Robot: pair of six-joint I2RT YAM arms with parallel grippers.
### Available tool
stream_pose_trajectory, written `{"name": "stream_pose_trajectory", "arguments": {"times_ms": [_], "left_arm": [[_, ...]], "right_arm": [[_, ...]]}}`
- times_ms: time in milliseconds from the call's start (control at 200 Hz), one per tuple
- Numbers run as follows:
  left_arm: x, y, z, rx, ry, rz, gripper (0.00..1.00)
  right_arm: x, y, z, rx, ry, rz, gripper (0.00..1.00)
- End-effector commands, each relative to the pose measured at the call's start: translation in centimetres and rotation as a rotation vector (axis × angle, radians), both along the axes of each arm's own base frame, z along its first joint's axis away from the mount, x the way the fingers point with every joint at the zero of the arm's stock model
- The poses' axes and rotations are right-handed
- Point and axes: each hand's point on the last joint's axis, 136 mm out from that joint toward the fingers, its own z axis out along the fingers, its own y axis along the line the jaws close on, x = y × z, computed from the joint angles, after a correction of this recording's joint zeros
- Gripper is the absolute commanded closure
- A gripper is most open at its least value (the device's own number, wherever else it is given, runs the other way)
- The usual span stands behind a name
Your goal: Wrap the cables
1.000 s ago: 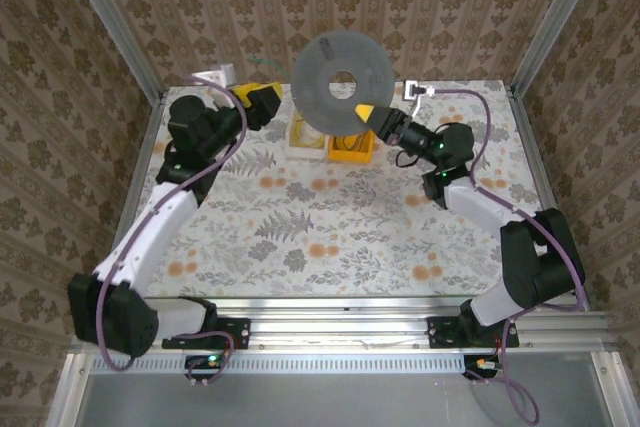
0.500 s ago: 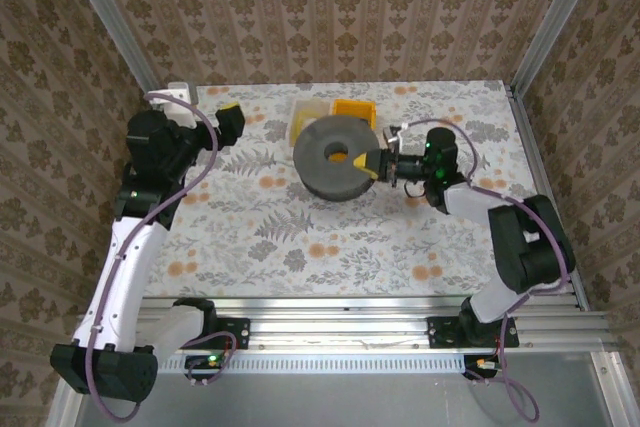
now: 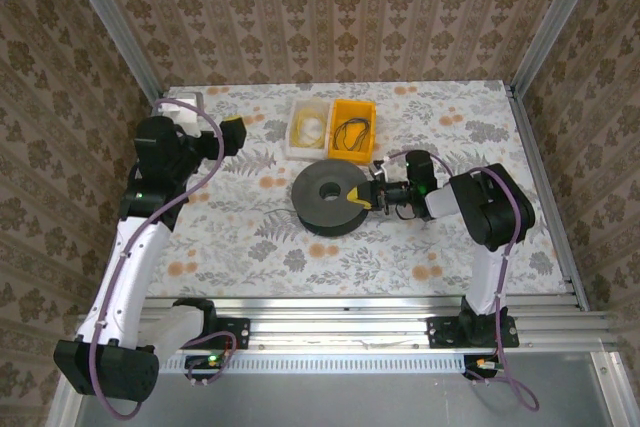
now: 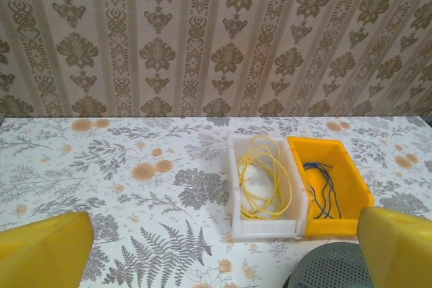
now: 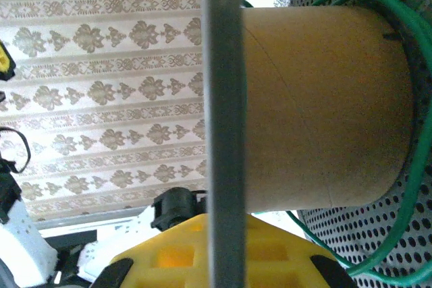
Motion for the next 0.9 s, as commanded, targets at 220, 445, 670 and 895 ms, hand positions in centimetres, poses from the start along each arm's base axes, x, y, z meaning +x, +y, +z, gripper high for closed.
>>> {"name": "stream_pose_trajectory", "arguments": {"times_ms": [220,445,670,895], "left_arm": [[-0.3,0.6,-1.6,0.029,0.031,0.002,0.00],[-1.6,2.1,0.4,0.057,-0.010,0.036,0.00],[-1.5,4.5,-1.3,0.060,0.021,0.101,0.00],[-2.5,9.5,-10.5,0.159,-0.009,0.370,0.00]], "right_arm": [[-2.8,-0.9,-1.5,-0.144,-0.041,0.079,0.49],[-3.4,-4.5,2.8,-0.368,-0.166,0.063,0.00],[0.6,-13.6,12.7,-0.827,-0.692,-0.304,0.00],[-1.3,-22.9,13.4,-1.137,-1.242,-0.934,0.00]]}}
